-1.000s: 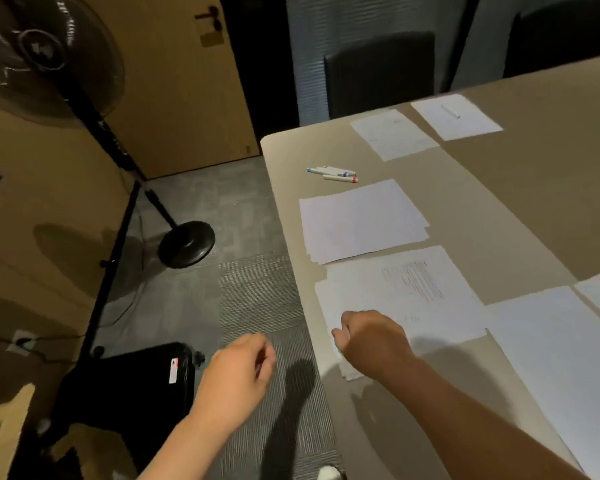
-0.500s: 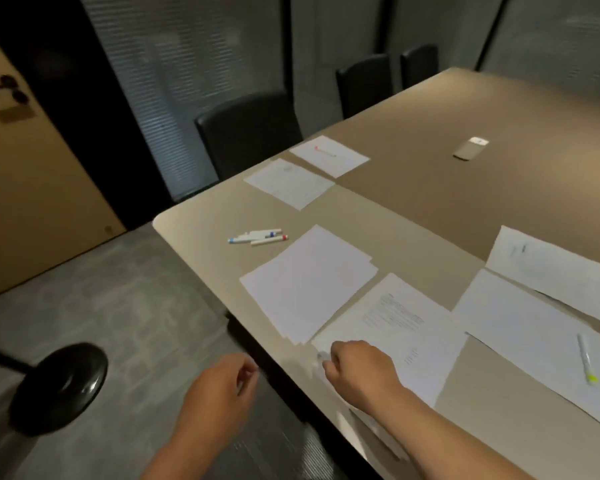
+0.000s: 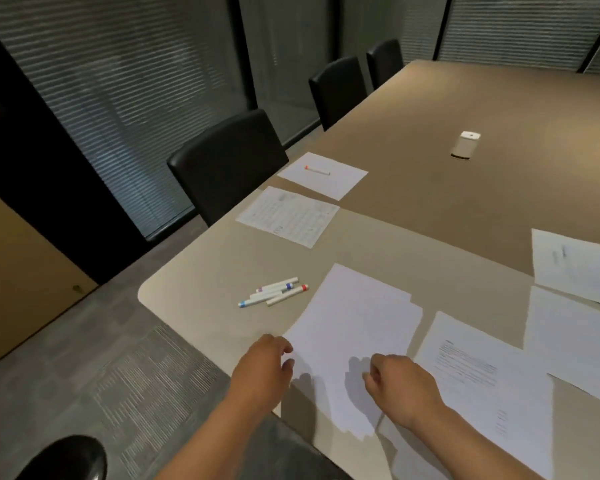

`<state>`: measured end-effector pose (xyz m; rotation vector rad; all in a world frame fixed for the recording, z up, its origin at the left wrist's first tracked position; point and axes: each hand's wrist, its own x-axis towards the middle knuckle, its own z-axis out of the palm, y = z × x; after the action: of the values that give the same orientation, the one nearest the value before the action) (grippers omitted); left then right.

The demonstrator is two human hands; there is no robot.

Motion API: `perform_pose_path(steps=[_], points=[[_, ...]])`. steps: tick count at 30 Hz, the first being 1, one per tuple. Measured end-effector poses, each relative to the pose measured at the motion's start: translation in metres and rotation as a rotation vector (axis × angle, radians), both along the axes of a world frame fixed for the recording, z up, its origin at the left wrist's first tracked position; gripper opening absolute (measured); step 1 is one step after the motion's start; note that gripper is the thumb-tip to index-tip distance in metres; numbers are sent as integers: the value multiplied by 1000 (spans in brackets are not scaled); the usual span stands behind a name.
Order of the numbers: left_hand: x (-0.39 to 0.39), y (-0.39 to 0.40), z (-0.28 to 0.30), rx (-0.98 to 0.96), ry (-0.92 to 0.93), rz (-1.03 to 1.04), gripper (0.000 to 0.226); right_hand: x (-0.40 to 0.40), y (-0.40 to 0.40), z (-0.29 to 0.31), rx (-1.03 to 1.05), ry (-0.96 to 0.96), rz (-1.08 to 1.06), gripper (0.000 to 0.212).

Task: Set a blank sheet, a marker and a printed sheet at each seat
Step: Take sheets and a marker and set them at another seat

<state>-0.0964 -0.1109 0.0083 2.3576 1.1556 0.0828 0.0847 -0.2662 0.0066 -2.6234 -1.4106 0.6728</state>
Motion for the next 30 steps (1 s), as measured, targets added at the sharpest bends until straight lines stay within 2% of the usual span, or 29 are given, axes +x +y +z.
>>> perform_pose_path(steps=[3, 8, 14, 20, 23, 25, 27, 30], points=[[17, 49, 5, 42, 56, -39, 28, 3, 36, 3, 14, 15, -23, 26], [59, 111, -10, -1, 172, -152, 22, 7, 67, -4, -15, 30, -110, 23], [107, 168, -49, 23, 284, -343, 39, 7, 78, -12, -58, 11, -303, 25], [138, 199, -73, -15, 384, -464, 35, 2, 81, -10, -92, -5, -480, 26], [144, 202, -80, 106, 452, -563, 31, -2, 76, -14, -112, -4, -556, 27], [143, 202, -82, 188, 439, -597, 26, -2, 70, -18, -131, -20, -592, 28], [143, 199, -87, 177, 337, -558, 20, -1, 62, -21, -166, -44, -634, 29], [147, 174, -77, -71, 112, -403, 13, 3, 42, -29, -201, -102, -717, 35]])
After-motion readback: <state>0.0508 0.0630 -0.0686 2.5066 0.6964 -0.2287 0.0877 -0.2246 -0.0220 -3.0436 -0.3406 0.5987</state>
